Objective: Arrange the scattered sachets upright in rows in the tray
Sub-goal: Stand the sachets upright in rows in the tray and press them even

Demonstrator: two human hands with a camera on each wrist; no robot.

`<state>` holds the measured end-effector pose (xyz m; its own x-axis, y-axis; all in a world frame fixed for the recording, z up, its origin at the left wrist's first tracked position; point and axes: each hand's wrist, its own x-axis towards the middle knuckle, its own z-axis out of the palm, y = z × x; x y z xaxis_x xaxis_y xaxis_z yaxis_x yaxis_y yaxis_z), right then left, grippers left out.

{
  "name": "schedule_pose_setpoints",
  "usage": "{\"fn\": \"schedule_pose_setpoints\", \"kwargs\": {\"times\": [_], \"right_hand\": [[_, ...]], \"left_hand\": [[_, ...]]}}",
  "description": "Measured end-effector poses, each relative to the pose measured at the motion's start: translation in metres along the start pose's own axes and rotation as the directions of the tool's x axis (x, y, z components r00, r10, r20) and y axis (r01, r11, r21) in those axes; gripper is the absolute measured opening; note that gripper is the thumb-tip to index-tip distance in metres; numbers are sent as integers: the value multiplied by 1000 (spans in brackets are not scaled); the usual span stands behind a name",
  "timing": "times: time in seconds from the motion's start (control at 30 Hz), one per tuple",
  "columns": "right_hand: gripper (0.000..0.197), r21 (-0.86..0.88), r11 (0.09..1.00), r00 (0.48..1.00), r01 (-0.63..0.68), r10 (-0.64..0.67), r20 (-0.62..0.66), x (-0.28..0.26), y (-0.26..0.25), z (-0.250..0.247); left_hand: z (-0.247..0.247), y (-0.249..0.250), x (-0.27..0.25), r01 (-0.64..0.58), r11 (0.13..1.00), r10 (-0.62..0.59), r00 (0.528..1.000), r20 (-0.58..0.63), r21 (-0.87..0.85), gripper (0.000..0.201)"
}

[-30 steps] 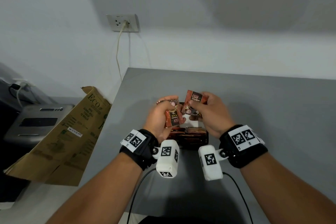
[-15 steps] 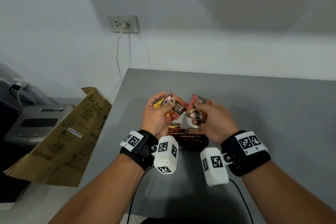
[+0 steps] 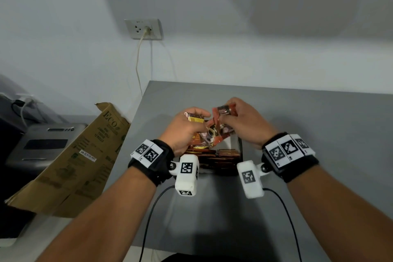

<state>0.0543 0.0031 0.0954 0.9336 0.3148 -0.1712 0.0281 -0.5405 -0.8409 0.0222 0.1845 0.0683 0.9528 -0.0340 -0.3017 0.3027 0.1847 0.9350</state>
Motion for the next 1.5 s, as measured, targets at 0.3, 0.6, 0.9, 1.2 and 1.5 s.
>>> {"fn": "schedule_pose_setpoints", "kwargs": {"times": [0.3,0.6,0.9,1.2,1.5], "right_hand": [[21,617,779,969,-108,222,-111,-9,3,31],[15,704,693,977,-156,213,7,-23,8,17],[17,578,809,988,-109,154,-29,-20,11,26],[25,143,970,980,195,-190,-51,-30,20,17],[23,750,652,984,-109,179,-13,-20,19,30]], "left_hand": [[18,-18,-6,-27,975,11,997,-73,-223,36],[6,-17,-11,27,939,-39,999,-29,-342,38],[9,-20,-12,-1,976,-11,999,-51,-216,23],[-4,-16,-3,171,920,-227,966,-124,-351,17],[9,-20,-4,-91,994,75,977,-201,-68,44]]}}
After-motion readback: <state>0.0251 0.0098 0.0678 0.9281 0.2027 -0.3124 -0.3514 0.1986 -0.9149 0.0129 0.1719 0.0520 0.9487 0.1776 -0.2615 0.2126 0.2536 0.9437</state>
